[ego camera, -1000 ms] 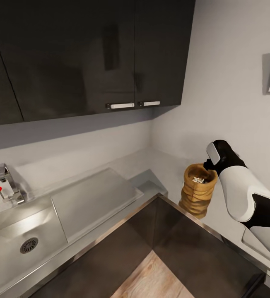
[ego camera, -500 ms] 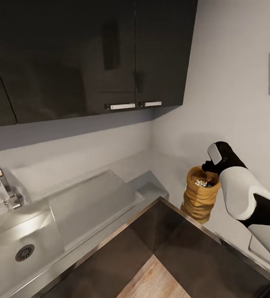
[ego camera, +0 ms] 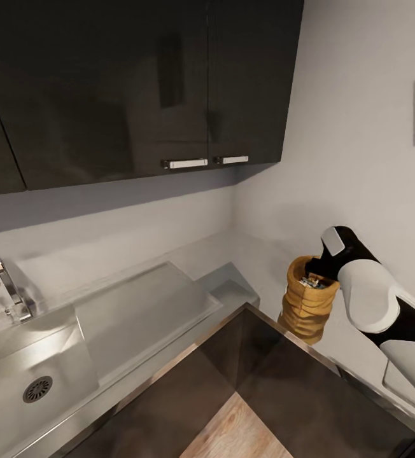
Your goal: In the kitchen, take the popcorn bag from the countertop, put it into the microwave, and heat it until the popcorn is cooked so the cooked popcorn ends up inside the bag.
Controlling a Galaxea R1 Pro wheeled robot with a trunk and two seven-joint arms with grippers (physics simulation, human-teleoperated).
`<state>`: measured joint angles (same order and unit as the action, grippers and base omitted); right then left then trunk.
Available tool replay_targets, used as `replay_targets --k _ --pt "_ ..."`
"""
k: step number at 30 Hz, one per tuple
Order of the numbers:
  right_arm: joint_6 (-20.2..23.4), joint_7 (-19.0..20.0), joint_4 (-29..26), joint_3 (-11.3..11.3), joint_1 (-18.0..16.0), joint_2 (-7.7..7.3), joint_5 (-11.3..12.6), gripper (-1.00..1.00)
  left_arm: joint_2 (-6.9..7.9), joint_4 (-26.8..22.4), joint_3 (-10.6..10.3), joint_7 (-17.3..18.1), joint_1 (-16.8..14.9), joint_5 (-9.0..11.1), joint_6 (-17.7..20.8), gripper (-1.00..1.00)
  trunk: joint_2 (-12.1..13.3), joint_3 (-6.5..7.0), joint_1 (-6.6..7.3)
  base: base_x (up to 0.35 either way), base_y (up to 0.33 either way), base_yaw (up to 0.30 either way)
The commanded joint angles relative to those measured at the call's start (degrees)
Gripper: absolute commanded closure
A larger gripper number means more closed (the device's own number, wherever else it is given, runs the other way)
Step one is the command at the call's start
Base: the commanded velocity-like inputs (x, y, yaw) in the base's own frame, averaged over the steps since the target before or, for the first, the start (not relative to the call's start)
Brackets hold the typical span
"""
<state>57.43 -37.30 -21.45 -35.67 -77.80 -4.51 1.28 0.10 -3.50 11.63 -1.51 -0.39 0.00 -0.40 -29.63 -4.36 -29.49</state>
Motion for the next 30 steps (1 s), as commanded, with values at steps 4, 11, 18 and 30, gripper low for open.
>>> replay_targets --k 4,11,18,30 --pt "0.1 -0.4 0.1 -0.2 -0.1 0.01 0.1 -1.00 -0.01 0.0 0.2 -0.1 0.0 0.0 0.0 -1.00 -0.1 -0.12 -0.03 0.000 0.000 0.000" --pt "0.0 -2.0 0.1 -0.6 -0.1 -0.04 0.0 -1.00 -0.01 0.0 0.2 -0.1 0.0 0.0 0.0 -1.00 -0.1 -0.12 -0.03 0.178 -0.017 0.000" --pt "0.0 -4.4 0.1 -4.3 -0.1 -0.06 0.0 -1.00 -0.01 0.0 0.2 -0.1 0.0 0.0 0.0 -1.00 -0.1 -0.12 -0.03 0.227 -0.116 0.000" --pt "0.0 -11.6 0.1 -9.9 -0.1 -0.22 0.0 -1.00 -0.01 0.1 0.2 -0.1 0.0 0.0 0.0 -1.00 -0.1 -0.12 -0.03 0.007 -0.004 0.000"
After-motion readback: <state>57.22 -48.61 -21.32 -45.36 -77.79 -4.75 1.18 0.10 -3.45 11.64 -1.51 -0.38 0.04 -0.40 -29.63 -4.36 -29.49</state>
